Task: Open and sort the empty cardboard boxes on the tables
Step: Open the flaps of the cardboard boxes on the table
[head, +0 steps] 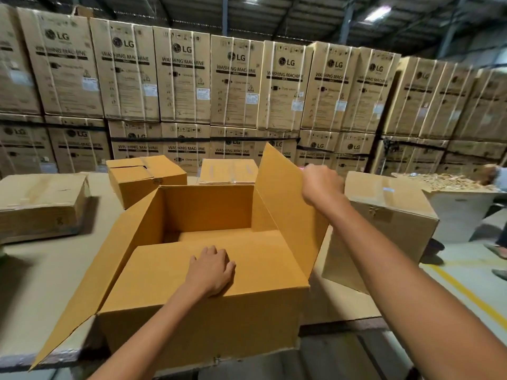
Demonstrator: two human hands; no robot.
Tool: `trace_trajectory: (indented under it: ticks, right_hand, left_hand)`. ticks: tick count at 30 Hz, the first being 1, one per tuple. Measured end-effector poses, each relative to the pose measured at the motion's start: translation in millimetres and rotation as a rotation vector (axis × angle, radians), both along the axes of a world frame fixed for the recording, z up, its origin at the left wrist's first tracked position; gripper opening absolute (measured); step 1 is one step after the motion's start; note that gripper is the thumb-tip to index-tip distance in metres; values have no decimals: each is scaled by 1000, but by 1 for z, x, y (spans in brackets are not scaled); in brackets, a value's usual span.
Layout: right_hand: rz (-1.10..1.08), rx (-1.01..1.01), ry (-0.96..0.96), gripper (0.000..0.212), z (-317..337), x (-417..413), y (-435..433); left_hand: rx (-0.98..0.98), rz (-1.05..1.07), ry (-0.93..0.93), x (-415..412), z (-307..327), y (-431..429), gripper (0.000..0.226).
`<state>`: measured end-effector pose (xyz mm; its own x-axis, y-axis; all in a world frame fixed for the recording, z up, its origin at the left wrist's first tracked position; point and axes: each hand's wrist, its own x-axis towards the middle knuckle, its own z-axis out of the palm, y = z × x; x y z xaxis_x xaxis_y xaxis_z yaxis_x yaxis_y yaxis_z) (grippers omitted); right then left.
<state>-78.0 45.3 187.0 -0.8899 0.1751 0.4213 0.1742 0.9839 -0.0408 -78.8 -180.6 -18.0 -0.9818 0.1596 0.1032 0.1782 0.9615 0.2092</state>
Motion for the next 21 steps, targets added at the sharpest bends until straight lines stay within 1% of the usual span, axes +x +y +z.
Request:
trace_trajectory:
  ticks: [2,4,6,7,10,12,14,17,21]
  right_hand:
    - [-87,26,-58,30,-15,-3,35]
    - [-127,122,-114,24,-43,-5,61]
    - [-58,224,-150,23,-82,-8,80]
    - [16,207,-171,24,-103,-7,85]
    - [238,-38,-264,35,-160,-2,85]
    - [308,-188,-277,45,-180,1,78]
    - [359,-289,-271,50,-189,1,69]
    - [455,-345,-315,55,-196,3,57]
    - [499,-612,-380,65,-209,-3,56]
  left_hand:
    - [11,-6,13,-10,0,13,48]
    - [18,-4,17,-24,0,22,48]
    - [24,1,17,-38,1,28,47]
    - [29,9,19,-46,1,29,47]
    - [35,48,3,-63,4,34,44]
    - [33,80,-13,-71,5,39,41]
    - [34,108,-11,-78,6,43,38]
    - [21,153,11,-83,6,49,34]
    - [15,211,66,-81,5,58,33]
